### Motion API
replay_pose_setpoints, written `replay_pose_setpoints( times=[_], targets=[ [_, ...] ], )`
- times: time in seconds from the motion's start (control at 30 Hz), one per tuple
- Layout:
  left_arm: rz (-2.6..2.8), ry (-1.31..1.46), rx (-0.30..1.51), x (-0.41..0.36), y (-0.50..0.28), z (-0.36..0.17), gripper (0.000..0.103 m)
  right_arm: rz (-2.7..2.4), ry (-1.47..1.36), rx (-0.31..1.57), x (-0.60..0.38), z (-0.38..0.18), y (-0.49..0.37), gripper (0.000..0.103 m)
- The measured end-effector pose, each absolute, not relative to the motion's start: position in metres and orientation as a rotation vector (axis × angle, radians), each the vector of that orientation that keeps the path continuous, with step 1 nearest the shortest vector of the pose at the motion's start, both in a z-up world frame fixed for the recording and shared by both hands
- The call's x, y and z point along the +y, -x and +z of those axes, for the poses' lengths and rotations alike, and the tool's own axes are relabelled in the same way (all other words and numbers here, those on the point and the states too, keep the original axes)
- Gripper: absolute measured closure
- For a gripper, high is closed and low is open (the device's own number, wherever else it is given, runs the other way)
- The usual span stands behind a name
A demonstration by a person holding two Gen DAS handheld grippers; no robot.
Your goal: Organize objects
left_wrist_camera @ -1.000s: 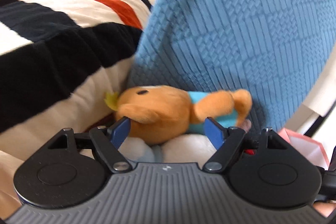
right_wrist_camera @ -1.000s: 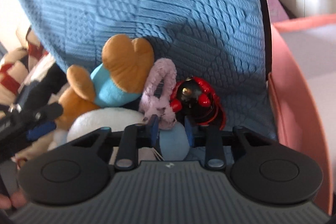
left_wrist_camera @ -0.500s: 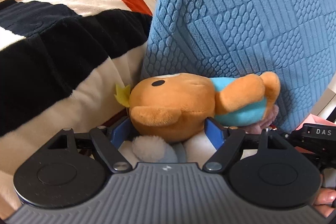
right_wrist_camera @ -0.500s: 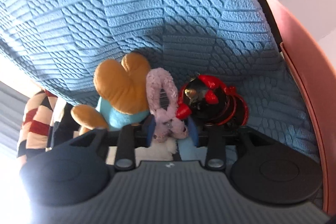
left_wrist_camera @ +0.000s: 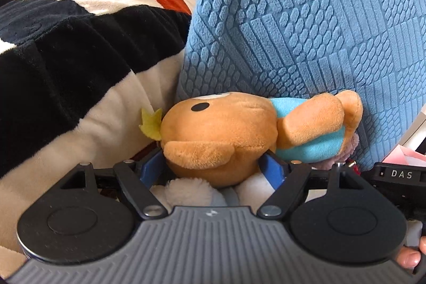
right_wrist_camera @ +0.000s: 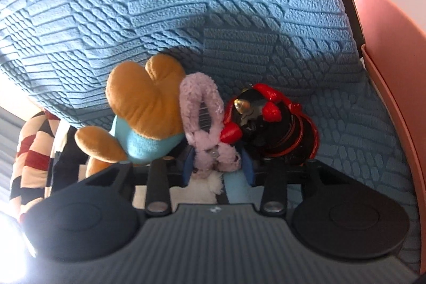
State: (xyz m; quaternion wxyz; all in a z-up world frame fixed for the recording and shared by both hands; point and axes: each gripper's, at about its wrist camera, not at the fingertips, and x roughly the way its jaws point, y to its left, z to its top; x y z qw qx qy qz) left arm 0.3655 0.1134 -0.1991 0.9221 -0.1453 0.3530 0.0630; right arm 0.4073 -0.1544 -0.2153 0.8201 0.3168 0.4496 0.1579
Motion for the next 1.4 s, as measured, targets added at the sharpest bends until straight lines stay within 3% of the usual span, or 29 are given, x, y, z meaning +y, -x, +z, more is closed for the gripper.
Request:
replay_pose_setpoints(
  times=[0.63,1.0,1.4],
  targets=[
    [0.079,0.308,0.710,0.127,-0.376,-0.204,0.020,0.293,-0.521,0.894,-0.169,-0.187,-0.397,0.064],
    [0.129,0.316,0.593,0.131,-0.351,-0.189,0.035,0.241,-0.464,0.840,-0.171,-0.178,-0.387,0.066],
    [0.182,0.265,0.536,0.114,-0.332,-0.167,0.042,0.193,-0.306,0.718,-0.171,-0.151,-0.373,0.066]
  ],
)
